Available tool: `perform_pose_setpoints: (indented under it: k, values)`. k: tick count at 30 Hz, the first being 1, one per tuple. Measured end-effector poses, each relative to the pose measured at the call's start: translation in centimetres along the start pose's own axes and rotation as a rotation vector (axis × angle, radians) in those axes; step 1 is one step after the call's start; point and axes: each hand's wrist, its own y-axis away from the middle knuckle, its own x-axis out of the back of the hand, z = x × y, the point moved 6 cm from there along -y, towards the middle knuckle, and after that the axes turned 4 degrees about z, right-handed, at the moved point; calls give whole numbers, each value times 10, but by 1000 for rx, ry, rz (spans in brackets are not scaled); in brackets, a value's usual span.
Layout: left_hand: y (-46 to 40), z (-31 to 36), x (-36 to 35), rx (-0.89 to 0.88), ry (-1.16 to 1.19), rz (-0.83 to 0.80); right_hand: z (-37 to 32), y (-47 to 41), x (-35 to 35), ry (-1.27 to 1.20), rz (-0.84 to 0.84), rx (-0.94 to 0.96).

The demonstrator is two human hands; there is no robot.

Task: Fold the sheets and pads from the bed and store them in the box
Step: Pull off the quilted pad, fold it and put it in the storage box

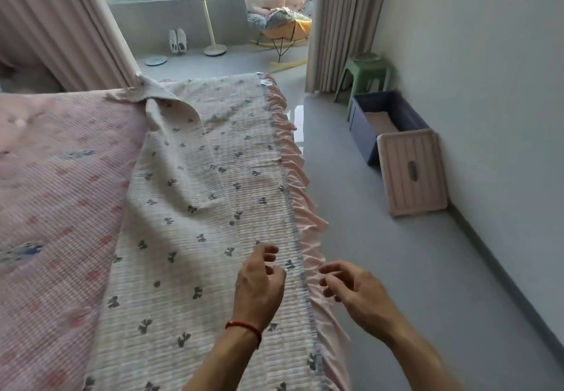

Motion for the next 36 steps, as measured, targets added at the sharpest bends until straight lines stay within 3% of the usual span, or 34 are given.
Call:
perform_pose_setpoints:
  k: [4,10,14,21,25,29,36]
  values:
    - [-36,83,-35,-88,-16,84,-11,-58,72,-18,-18,159]
    - [-82,220,-96,-7,98,146,-4,-129,226,-9,-104,237]
    - [-114,263,-103,28,136,223,-31,-178,285,-28,-66,323]
    - [-203,282,-94,76,107,466,-109,-283,266,-7,-295,533]
    - [-292,286,-104,69,209,557,-138,-373,279,59,-322,558]
    - [-421,300,-118,48,264,541,-170,-488,303,167,-270,560]
    - [-649,330,-127,-44,88,493,-213,-697,337,158,-189,492]
